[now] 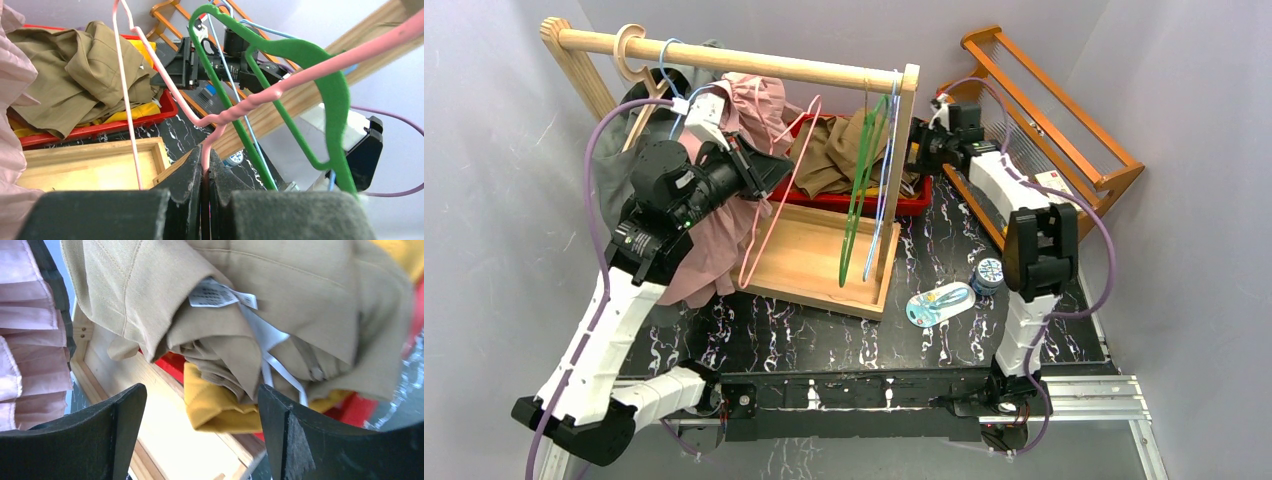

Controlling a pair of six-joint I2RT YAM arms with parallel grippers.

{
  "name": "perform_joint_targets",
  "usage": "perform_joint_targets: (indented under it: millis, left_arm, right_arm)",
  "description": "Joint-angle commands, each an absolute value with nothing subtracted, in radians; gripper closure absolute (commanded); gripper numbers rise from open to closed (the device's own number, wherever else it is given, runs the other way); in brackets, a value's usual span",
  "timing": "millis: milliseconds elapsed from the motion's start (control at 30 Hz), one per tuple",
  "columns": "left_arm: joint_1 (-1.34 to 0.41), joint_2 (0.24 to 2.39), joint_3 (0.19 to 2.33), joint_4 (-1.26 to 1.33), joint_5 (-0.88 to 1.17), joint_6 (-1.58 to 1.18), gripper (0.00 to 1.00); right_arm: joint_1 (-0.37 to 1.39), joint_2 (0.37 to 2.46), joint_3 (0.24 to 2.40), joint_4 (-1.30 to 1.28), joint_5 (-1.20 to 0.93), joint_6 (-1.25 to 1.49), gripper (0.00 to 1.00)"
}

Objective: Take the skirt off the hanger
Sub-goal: Place the skirt in the bin, then place the hanger at the clothesline.

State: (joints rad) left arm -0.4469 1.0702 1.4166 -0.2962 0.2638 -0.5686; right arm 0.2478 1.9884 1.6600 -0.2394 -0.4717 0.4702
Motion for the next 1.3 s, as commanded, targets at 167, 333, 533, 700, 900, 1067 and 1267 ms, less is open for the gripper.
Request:
perform_joint_targets:
  millis: [167, 333, 533, 700, 900, 1067, 1267]
  left_arm:
    - [-0.441, 0.995, 1.497, -0.235, 0.323, -0.497, 1.00]
    - [-0.441, 1.127, 1.622, -0.209, 0.371, -0.537, 1.00]
    - [-0.442, 1.259, 1.706, -0.141, 0.440, -0.609, 1.00]
    - [-0.474, 1.302, 1.697, -0.124, 0.435, -0.636, 1.00]
    - [-0.657, 1.333, 1.660, -0.108, 0.288, -0.569, 1.00]
    - [-0.707, 1.315, 1.592, -0.104, 0.188, -0.555, 1.00]
    - [-0.715, 1.306, 1.524, -0.081, 0.157, -0.576, 1.00]
  right_arm:
    - [0.187, 1.803, 1.538, -0.250, -0.497, 0.413, 0.07]
    - [0.179, 1.749, 1.484, -0.234, -0.483, 0.407, 0.04]
    - [0.166, 1.699, 1.465, -0.239, -0.483, 0.408, 0.03]
    - [0.160, 1.661, 1.442, -0.225, -0.490, 0.410, 0.03]
    - [0.161, 1.624, 1.382, -0.180, -0.505, 0.432, 0.03]
    - [0.161, 1.590, 1.350, -0.151, -0.523, 0.449, 0.02]
    - [0.160, 1.573, 1.338, -0.147, -0.525, 0.444, 0.02]
